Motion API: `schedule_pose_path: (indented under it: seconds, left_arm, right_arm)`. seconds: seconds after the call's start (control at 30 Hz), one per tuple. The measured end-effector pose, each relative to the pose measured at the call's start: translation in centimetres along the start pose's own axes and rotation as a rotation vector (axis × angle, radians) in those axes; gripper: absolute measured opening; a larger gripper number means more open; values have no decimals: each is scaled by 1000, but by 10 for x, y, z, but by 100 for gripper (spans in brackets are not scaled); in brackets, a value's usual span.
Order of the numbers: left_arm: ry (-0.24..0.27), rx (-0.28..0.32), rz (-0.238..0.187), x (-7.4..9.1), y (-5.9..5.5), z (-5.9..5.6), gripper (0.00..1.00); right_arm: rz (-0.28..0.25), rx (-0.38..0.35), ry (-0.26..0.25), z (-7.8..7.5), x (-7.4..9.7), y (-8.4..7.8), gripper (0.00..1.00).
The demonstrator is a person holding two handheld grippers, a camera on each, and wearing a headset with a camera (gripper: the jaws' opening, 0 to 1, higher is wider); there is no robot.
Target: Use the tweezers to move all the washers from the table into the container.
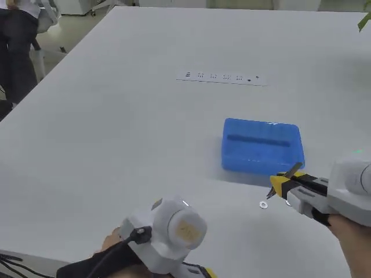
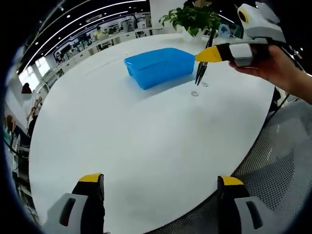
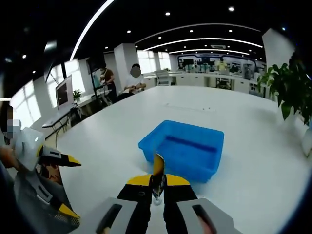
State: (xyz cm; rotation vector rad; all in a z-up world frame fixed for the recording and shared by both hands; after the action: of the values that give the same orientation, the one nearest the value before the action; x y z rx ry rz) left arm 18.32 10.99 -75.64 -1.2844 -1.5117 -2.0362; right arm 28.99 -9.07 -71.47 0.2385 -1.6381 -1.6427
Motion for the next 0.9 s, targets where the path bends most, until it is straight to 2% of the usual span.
schedule_pose_path:
  seconds: [0.07, 0.2, 0.33, 0.4, 0.43, 0.47, 0.6, 0.8, 0.83, 0.9]
  left_arm:
    - [15, -1, 19, -3, -2, 2, 99]
    - [10, 15, 22, -5, -1, 3, 98]
    - [-4, 61, 41, -7, -3, 5, 99]
    - [-16, 112, 62, -8, -6, 6, 99]
    - [-13, 72, 39, -9, -4, 8, 99]
    - [-14, 83, 53, -9, -5, 6, 99]
    - [-17, 80, 61, -9, -4, 6, 99]
    - [-17, 81, 46, -10, -5, 6, 99]
    - [-16, 82, 44, -10, -5, 6, 99]
    - [-15, 83, 38, -9, -5, 6, 99]
  right_arm:
    - [4, -6, 2, -2, -2, -3, 5]
    - [9, 2, 2, -1, -5, -5, 5]
    - [7, 5, 1, -4, -8, -5, 5]
    - [13, 3, 6, -3, -10, -5, 5]
    - [14, 8, 6, -3, -10, -6, 5]
    - [18, 8, 7, -3, -11, -7, 5]
    - [21, 22, 6, -2, -12, -10, 5]
    - [22, 63, 8, 0, -13, -10, 5]
    - [45, 74, 5, -1, -12, -12, 5]
    - [21, 82, 7, 0, -12, -11, 5]
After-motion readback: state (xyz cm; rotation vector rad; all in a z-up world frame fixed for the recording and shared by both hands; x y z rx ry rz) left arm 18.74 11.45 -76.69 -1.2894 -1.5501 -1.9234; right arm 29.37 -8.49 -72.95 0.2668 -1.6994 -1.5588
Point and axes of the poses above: the centre of the closed fingertips' face, and the gripper's own axes: x roughly backward along the fingers, z roughly to its left, y roughly out of its top, the point moved 8 cm from there along x, roughly backward along the fingers, and after that the axes turned 9 degrees about -z, right-handed, at the moved point
